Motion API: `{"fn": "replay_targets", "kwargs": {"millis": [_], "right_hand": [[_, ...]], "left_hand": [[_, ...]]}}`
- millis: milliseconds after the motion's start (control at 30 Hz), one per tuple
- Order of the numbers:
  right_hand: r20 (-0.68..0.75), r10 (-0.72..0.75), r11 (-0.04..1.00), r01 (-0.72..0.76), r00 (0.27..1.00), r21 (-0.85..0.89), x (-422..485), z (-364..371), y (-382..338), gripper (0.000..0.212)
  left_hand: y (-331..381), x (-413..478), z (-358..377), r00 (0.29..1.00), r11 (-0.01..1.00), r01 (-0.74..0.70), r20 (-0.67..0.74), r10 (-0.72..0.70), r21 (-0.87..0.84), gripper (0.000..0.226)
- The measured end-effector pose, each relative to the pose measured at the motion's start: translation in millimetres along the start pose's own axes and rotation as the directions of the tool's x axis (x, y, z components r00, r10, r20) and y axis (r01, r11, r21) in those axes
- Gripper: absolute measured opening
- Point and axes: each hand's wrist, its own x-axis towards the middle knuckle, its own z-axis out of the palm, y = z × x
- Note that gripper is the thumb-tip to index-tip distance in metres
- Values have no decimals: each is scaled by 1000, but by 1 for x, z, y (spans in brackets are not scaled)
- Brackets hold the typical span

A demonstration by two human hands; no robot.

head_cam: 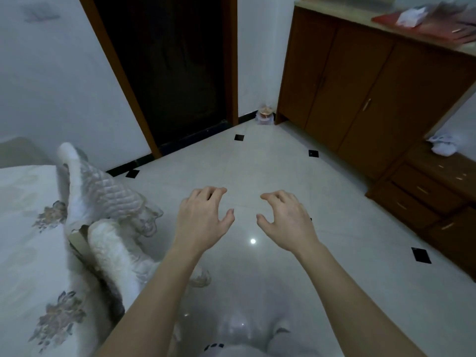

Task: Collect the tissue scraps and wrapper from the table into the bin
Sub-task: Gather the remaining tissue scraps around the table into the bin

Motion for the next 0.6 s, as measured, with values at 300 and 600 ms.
{"fn": "replay_targets", "kwargs": {"millis": [300, 600], "right_hand": [[44, -135, 989, 132, 990, 62, 151, 31, 4, 47], [77, -327, 945, 324, 942, 54, 355, 26, 15, 48]], "left_hand": [[-52, 108, 28, 992, 991, 128, -8, -128, 50, 54], [-91, 270, 44, 957, 951, 289, -46, -285, 112, 50]]}}
